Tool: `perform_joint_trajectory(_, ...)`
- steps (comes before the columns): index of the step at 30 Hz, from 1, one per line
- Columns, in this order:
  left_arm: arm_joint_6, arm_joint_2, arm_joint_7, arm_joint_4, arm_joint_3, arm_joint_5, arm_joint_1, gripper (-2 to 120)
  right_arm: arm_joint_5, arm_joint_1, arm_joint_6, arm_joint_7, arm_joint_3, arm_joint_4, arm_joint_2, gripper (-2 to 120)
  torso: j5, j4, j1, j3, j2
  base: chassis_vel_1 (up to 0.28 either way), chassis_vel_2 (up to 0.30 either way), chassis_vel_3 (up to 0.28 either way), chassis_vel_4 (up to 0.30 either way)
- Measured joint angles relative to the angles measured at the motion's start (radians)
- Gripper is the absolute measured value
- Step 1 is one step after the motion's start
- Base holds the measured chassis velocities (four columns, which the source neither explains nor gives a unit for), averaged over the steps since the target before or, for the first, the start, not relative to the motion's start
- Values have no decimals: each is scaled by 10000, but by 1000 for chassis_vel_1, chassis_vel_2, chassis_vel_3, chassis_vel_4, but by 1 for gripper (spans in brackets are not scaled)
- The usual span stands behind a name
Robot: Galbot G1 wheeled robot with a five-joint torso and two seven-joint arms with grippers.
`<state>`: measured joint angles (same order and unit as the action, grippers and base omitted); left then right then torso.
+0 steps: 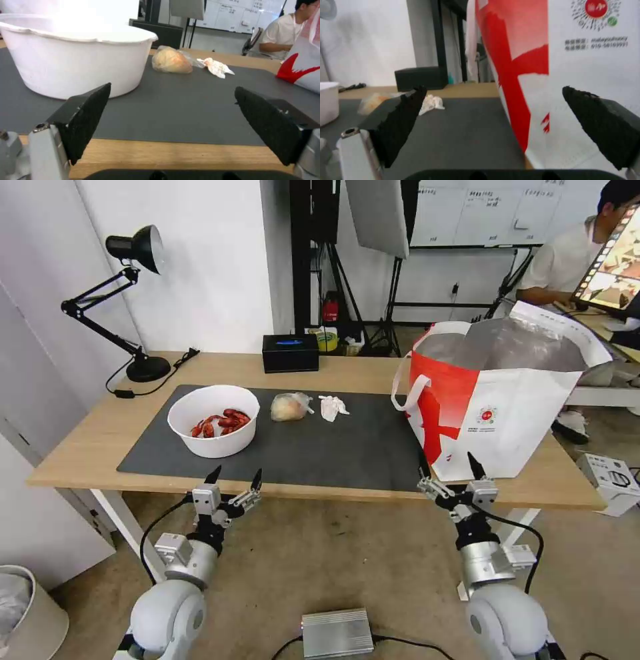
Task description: Pick up the trash from the table and place it into the takeout bag.
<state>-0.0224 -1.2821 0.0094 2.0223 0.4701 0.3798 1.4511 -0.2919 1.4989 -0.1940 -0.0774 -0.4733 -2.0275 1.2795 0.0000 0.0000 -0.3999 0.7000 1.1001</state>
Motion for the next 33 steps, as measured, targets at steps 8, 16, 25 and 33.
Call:
perform_joint_trajectory(8, 18, -136, -7, 58, 151, -20, 88, 100, 302, 215, -70, 170, 71, 78, 234, 100, 0, 0, 0, 0, 0, 0, 0, 0, 0)
perform_joint_trajectory(16, 75, -154, -4, 58, 192, -35, 169, 100, 295, 165, -93, 167, 265, 129, 259, 100, 0, 0, -1, 1, 0, 0, 0, 0, 0)
perform_joint_trajectory(25, 193, -176, 2, 66, 275, -38, 270, 100, 177, -106, -93, 157, 603, 206, 184, 100, 0, 0, -1, 1, 0, 0, 0, 0, 0)
perform_joint_trajectory(33, 354, -224, 17, 77, 417, -84, 488, 100, -37, -1031, -92, 129, 1331, 538, -57, 100, 0, 1, -1, 1, -2, 0, 0, 0, 0)
